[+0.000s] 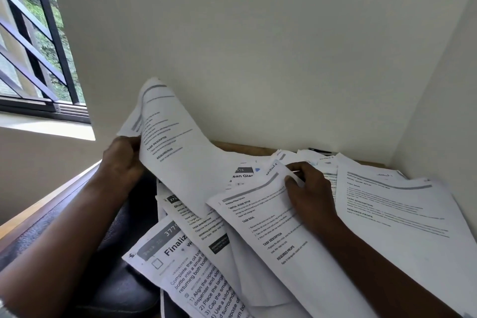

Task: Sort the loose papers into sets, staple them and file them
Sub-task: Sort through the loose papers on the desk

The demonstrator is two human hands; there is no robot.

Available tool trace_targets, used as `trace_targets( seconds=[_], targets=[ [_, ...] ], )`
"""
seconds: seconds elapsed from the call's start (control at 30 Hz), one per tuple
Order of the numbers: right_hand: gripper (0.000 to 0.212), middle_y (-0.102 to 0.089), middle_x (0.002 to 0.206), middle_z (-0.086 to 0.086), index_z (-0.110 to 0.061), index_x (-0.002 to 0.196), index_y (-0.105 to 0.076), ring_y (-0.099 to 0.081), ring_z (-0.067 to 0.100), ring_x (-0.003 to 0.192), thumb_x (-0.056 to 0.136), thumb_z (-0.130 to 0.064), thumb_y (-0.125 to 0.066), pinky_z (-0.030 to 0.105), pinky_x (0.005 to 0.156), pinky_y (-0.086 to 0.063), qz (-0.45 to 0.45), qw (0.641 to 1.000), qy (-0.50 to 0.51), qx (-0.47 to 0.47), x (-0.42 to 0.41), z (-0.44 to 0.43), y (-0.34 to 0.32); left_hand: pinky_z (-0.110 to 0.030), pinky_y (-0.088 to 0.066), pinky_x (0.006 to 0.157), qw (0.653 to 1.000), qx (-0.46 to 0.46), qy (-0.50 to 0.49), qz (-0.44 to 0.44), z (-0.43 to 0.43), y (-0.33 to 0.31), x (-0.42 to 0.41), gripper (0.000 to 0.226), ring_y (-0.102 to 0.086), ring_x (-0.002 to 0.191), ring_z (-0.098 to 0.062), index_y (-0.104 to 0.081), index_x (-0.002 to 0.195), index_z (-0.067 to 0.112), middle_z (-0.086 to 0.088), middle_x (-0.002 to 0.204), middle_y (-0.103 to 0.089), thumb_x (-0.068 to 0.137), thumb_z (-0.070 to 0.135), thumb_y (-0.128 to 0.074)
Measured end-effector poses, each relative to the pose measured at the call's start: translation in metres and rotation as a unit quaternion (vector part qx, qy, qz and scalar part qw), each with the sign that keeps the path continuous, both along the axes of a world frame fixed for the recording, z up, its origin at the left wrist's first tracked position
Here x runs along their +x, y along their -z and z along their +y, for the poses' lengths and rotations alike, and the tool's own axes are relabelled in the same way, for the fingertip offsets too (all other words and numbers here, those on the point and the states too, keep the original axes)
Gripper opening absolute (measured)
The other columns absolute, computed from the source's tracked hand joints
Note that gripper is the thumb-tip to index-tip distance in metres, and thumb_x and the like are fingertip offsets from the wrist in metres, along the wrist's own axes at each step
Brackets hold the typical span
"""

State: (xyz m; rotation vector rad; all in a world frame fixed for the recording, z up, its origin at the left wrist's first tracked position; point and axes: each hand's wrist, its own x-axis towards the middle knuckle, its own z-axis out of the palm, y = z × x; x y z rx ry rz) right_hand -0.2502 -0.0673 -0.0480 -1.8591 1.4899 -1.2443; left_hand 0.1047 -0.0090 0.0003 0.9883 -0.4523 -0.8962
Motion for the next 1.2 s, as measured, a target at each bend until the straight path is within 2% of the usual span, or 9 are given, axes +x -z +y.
trace_targets(
  seconds=[0.13, 0.23, 0.37, 0.47, 0.73, 0.87, 1.0, 1.1, 1.2],
  targets=[
    [0.021, -0.067, 0.102, -0.016, -0.039, 0.107, -0.062, -0.062, 0.010, 0.097, 0.093, -0.023, -0.064, 0.030, 0.084, -0.045, 0.007, 1.000, -0.001, 0.012, 0.000, 0.000, -0.001, -0.043, -0.065, 0.064, 0.997, 0.054, -0.038, 0.028, -0.002, -0.003, -0.008, 0.042, -0.074, 0.085, -0.031, -0.067, 0.122, 0.000, -0.015, 0.097, -0.073, 0.084, -0.012, -0.054],
    [0.022, -0.069, 0.104, -0.016, -0.036, 0.108, -0.065, -0.063, 0.010, 0.098, 0.092, -0.022, -0.065, 0.030, 0.085, -0.046, 0.004, 1.000, -0.001, 0.014, 0.000, 0.000, -0.001, -0.037, -0.064, 0.068, 0.983, 0.073, -0.117, -0.121, -0.003, -0.002, -0.016, 0.018, -0.072, 0.081, -0.022, -0.068, 0.114, 0.007, -0.010, 0.099, -0.075, 0.097, 0.013, -0.067],
    [0.015, -0.073, 0.096, -0.018, -0.029, 0.100, -0.074, -0.067, 0.009, 0.095, 0.092, -0.019, -0.065, 0.032, 0.088, -0.050, -0.046, 0.999, 0.011, 0.007, -0.003, -0.003, -0.009, -0.046, -0.056, 0.092, 0.899, 0.109, -0.177, -0.385, -0.001, 0.006, -0.017, 0.050, -0.067, 0.098, -0.028, -0.066, 0.111, 0.016, -0.002, 0.106, -0.072, 0.086, 0.060, -0.070],
    [0.009, -0.075, 0.088, -0.015, -0.026, 0.090, -0.076, -0.068, 0.011, 0.091, 0.087, -0.027, -0.068, 0.037, 0.092, -0.052, -0.099, 0.995, 0.015, 0.012, -0.010, -0.012, -0.022, -0.037, -0.043, 0.082, 0.839, 0.117, -0.224, -0.483, 0.002, 0.005, -0.022, 0.048, -0.055, 0.092, -0.026, -0.059, 0.112, 0.013, 0.000, 0.102, -0.061, 0.089, 0.052, -0.075],
    [0.015, -0.077, 0.104, 0.020, -0.003, 0.102, -0.077, -0.071, 0.032, 0.088, 0.089, -0.008, -0.071, 0.046, 0.091, -0.057, -0.298, 0.939, -0.094, 0.146, -0.017, -0.015, -0.059, -0.035, -0.046, 0.085, 0.808, 0.116, -0.180, -0.549, -0.003, 0.009, -0.024, 0.021, -0.062, 0.095, -0.023, -0.068, 0.112, 0.021, 0.004, 0.102, -0.069, 0.092, 0.027, -0.073],
    [0.013, -0.075, 0.083, 0.007, -0.014, 0.077, -0.076, -0.067, 0.025, 0.077, 0.088, -0.010, -0.070, 0.039, 0.080, -0.055, -0.223, 0.965, -0.056, 0.129, -0.014, -0.021, -0.055, -0.041, -0.056, 0.084, 0.880, 0.057, -0.174, -0.438, -0.009, 0.009, -0.016, 0.020, -0.070, 0.093, -0.031, -0.071, 0.104, 0.016, -0.004, 0.099, -0.074, 0.091, 0.031, -0.071],
    [0.006, -0.075, 0.078, -0.002, -0.029, 0.076, -0.076, -0.067, 0.024, 0.078, 0.075, -0.026, -0.070, 0.040, 0.078, -0.054, -0.156, 0.980, -0.007, 0.120, -0.015, -0.028, -0.032, -0.029, -0.051, 0.087, 0.954, 0.019, -0.235, -0.184, -0.002, 0.002, 0.008, 0.037, -0.064, 0.102, -0.019, -0.064, 0.130, 0.006, -0.009, 0.127, -0.069, 0.098, 0.023, -0.067],
    [0.006, -0.071, 0.075, -0.006, -0.024, 0.080, -0.074, -0.064, 0.019, 0.074, 0.084, -0.020, -0.072, 0.035, 0.076, -0.050, -0.099, 0.987, 0.021, 0.126, -0.018, -0.028, -0.016, -0.028, -0.047, 0.088, 0.974, 0.068, -0.213, -0.025, 0.000, 0.014, 0.037, 0.062, -0.063, 0.115, -0.020, -0.055, 0.141, 0.004, -0.002, 0.140, -0.061, 0.092, 0.037, -0.073],
    [0.003, -0.071, 0.079, -0.005, -0.020, 0.088, -0.073, -0.062, 0.015, 0.068, 0.086, -0.020, -0.073, 0.028, 0.069, -0.047, -0.061, 0.988, 0.027, 0.136, -0.018, -0.031, -0.015, -0.026, -0.046, 0.091, 0.983, 0.062, -0.170, 0.026, 0.006, 0.009, 0.025, 0.048, -0.062, 0.125, -0.032, -0.057, 0.140, 0.003, -0.015, 0.136, -0.063, 0.095, 0.013, -0.070]
  ],
)
